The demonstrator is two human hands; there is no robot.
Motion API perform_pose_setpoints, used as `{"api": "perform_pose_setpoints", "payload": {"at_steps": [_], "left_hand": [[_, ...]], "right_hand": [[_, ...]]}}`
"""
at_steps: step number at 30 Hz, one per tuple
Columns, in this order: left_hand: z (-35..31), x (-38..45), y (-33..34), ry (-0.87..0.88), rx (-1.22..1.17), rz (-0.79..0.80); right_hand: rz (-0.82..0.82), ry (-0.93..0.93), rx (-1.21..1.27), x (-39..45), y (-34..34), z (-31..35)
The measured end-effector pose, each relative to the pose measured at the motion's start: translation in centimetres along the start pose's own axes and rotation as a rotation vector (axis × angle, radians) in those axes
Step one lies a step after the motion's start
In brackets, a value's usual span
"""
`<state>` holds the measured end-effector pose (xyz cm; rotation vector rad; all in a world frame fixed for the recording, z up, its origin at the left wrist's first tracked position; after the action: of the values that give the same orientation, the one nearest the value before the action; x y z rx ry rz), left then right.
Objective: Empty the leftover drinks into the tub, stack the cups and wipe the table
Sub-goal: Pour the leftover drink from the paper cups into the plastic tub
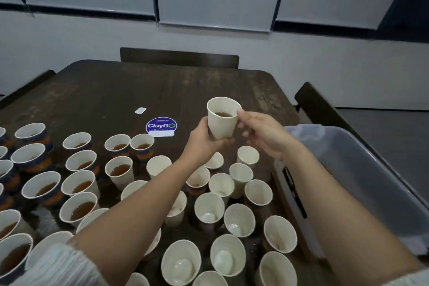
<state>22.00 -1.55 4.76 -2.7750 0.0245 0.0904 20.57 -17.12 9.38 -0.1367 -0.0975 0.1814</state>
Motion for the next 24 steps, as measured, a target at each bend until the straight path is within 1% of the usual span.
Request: {"api": "perform_pose_setpoints", "payload": {"at_steps": [2,3,5,7,10,13,16,18,20,21,24], "left_hand": [[-1.6,-0.9,2.1,0.016,-0.012,0.014],[-2.3,-1.3,3.2,0.028,-0.007,0.03],[-3.9,-2.5,6.3,0.057,-0.001,0.067],[-5.0,-3.5,9.2,0.077,-0.002,0.102],[-6.8,-5.0,13.7,0.078,-0.048,0.177],[-8.2,-5.8,17.0,0.097,-0.043,0.219],[-8.9,-5.7,20.0,0.175,0.079,0.32],[-8.2,-5.0,21.6,0.188,0.324,0.322],[-6.2,-3.7,22.1,0.114,0.584,0.237],[-5.3,-3.4,22.4,0.068,0.645,0.206],[-3.4,-3.0,23.2,-0.007,0.646,0.183]], "right_hand": [[0.025,-0.075,-0.041,-1.7,-1.9,-0.2],[-0.008,-0.099,-0.02,-2.2,-2.6,-0.5],[-0.101,-0.191,0.021,-3.2,-4.5,-0.5],[-0.2,-0.267,0.001,-4.2,-6.0,-0.5],[-0.408,-0.303,-0.036,-6.8,-9.5,-0.8],[-0.462,-0.343,-0.015,-8.3,-12.6,-1.5],[-0.491,-0.382,-0.012,-9.5,-16.3,-2.0],[-0.482,-0.401,-0.09,-10.2,-18.6,-2.1],[-0.444,-0.409,-0.17,-10.4,-20.3,-2.5],[-0.427,-0.409,-0.208,-10.6,-21.2,-2.8],[-0.384,-0.369,-0.327,-10.7,-23.5,-3.9]]}}
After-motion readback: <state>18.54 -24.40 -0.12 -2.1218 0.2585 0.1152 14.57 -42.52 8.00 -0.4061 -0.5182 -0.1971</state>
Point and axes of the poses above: each hand's wrist, its own x-axis towards the middle knuckle, its own y-axis out of the palm, z = x × y, the point moved 4 cm from there along x, towards the middle knuckle, and after that the axes turned 13 degrees about -y, right-handed, at the moved point
